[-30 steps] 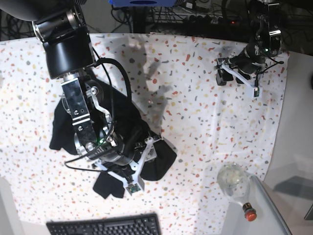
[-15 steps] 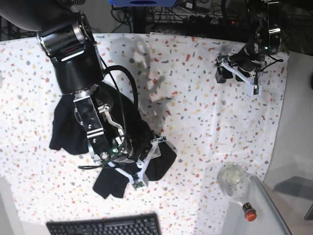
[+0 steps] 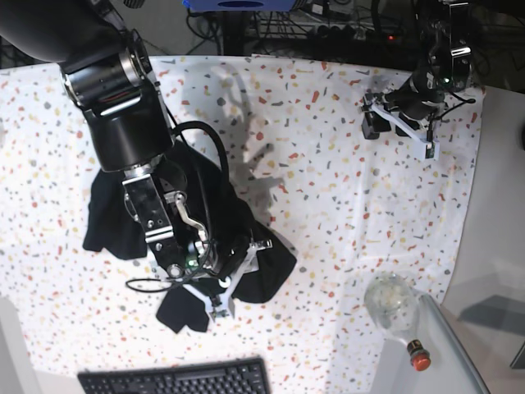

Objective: Layout the t-shirt on the table in an organized manner, then fold the t-shirt properly
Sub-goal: 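Lift the shirt with the right gripper and shake it above the cloth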

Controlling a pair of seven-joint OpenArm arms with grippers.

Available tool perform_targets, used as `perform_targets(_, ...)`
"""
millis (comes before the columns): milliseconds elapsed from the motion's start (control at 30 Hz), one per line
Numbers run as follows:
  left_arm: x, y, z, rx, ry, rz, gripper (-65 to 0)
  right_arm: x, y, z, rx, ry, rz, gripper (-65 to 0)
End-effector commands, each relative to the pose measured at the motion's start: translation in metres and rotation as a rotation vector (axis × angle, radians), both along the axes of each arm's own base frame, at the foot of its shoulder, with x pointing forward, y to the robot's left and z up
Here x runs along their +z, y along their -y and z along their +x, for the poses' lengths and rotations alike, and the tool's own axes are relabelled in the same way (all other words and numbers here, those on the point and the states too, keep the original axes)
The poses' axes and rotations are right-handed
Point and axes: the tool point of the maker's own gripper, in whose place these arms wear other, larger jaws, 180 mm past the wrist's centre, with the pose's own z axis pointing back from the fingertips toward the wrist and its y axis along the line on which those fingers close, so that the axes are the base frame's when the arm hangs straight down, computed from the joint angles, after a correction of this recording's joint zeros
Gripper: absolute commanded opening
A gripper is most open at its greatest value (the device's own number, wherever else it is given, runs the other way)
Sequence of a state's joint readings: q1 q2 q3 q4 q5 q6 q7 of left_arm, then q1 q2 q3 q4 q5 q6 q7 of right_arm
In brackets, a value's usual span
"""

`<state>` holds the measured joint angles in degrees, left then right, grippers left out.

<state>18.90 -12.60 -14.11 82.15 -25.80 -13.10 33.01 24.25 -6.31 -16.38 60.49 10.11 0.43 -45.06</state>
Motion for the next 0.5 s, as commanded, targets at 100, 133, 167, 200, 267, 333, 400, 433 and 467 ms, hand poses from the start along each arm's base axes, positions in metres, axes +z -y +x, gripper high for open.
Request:
perform_targets(100, 0.007, -0.004, 0.006, -0.002, 0.028, 0.006, -23.0, 0.018, -0.008, 0.013, 0.002, 0.060, 0.025, -28.4)
perform_targets(133, 0.007, -0.004, 0.006, -0.002, 0.028, 0.006, -23.0, 0.016, -0.008, 0.011, 0.002, 0.054, 0.025, -28.4)
perform_targets(167, 0.007, -0.004, 0.006, -0.002, 0.028, 0.006, -23.0, 0.015, -0.008, 0.010, 0.002, 0.052, 0.025, -28.4)
perform_targets(200, 0.007, -0.004, 0.006, -0.002, 0.028, 0.006, -23.0, 0.013, -0.008, 0.008, 0.002, 0.048, 0.025, -28.4)
perform_targets(267, 0.006, -0.004, 0.005, 0.000, 0.023, 0.006, -23.0, 0.012, -0.008, 0.007, 0.002, 0.045, 0.025, -28.4)
perform_targets(333, 0.000, -0.005, 0.001, 0.006, 0.006, 0.003, -23.0, 0.014, -0.009, 0.007, 0.002, 0.053, 0.029, -28.4)
perform_targets(400, -0.007, -0.007, -0.002, 0.016, -0.014, 0.000, -23.0, 0.017, -0.011, 0.001, 0.006, 0.049, 0.036, -28.5)
perform_targets(433, -0.011, -0.008, -0.005, 0.021, -0.027, -0.002, -23.0, 0.024, -0.012, 0.000, 0.010, 0.056, 0.041, -28.5)
perform_targets(467, -0.013, -0.009, -0.007, 0.024, -0.035, -0.003, -23.0, 0.031, -0.013, 0.000, 0.013, 0.072, 0.049, -28.5)
